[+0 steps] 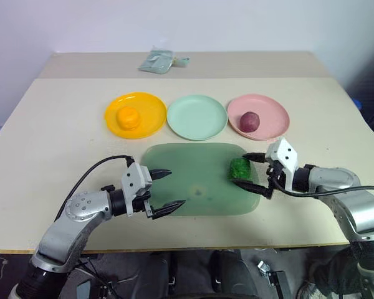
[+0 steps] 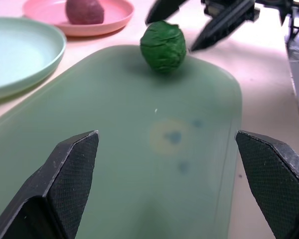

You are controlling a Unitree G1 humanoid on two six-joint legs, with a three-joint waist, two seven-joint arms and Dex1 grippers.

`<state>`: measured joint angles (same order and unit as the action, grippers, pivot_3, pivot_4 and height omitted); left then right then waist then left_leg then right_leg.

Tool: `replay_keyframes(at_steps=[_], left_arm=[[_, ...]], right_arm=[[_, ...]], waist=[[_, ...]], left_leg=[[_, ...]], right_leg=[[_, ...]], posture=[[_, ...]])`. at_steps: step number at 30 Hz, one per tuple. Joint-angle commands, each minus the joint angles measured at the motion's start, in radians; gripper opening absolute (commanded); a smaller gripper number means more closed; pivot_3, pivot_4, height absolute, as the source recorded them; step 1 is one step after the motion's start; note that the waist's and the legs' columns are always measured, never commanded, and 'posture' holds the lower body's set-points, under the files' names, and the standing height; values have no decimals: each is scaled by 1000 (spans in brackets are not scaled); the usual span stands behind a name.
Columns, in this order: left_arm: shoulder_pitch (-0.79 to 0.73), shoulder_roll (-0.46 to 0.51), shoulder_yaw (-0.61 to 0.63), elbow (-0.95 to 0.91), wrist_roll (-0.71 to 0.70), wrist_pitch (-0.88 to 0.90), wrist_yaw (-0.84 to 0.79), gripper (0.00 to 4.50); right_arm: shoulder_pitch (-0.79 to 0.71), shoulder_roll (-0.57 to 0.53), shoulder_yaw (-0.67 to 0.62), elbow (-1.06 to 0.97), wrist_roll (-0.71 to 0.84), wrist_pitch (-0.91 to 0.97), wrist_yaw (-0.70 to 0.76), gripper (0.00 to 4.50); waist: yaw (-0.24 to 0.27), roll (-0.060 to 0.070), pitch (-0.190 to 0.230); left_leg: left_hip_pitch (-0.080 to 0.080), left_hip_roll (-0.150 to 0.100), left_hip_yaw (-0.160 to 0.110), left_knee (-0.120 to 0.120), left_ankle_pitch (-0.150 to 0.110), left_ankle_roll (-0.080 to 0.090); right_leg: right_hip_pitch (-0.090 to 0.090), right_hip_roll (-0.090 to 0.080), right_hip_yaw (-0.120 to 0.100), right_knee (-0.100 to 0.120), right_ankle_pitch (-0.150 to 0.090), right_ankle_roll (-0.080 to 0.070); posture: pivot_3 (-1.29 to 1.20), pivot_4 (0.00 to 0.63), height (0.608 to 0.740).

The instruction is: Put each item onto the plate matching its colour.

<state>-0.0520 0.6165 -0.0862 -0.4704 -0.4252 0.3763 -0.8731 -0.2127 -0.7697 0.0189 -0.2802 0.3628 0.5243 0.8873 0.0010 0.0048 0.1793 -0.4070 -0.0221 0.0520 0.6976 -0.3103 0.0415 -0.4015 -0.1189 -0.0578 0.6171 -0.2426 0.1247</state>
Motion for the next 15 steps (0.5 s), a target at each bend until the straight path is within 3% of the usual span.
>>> replay_keyframes(at_steps=[1, 3, 4, 8, 11, 15], left_arm=[[-5, 3, 14, -3, -8, -22, -12, 4500], [0, 7, 27, -2, -9, -24, -14, 4500], [2, 5, 45, 6, -6, -25, 2, 4500], [9, -26, 146, 40, 2, -36, 99, 4500], [14, -42, 218, 66, 22, -29, 184, 4500], [42, -48, 252, 61, 57, -31, 253, 4500]], right_arm=[[-34, 27, 15, 2, -47, -25, -50, 3112], [-59, 57, 25, -17, -40, -36, -54, 2146], [-97, 94, 43, -9, -52, -45, -78, 1895], [-273, 263, 112, 139, -178, -111, -244, 1895], [-440, 411, 136, 361, -271, -128, -407, 1895], [-614, 557, 132, 686, -324, -214, -522, 1895]], waist=[[3, 0, 0], [6, 0, 0], [7, 0, 0], [0, 0, 0], [-8, 0, 0], [-12, 0, 0]], left_leg=[[-1, 0, 0, 0, 0, 0], [-2, 0, 0, 0, 0, -1], [-2, 0, 0, 0, 0, -1], [-2, 0, 0, 0, 1, -2], [-3, 0, 0, 0, 1, -2], [-3, -1, 0, -2, 1, -2]], right_leg=[[-1, 0, 0, 0, 0, 0], [-2, 0, 0, 0, 0, 0], [-2, 0, 0, -1, 0, 0], [-3, 0, 0, 0, 0, 0], [-4, 0, 0, 1, 0, 0], [-4, 1, -1, 2, 0, 0]], posture=[[0, 150, 740], [0, 150, 740], [0, 150, 740], [0, 150, 740], [0, 150, 740], [0, 150, 740]])
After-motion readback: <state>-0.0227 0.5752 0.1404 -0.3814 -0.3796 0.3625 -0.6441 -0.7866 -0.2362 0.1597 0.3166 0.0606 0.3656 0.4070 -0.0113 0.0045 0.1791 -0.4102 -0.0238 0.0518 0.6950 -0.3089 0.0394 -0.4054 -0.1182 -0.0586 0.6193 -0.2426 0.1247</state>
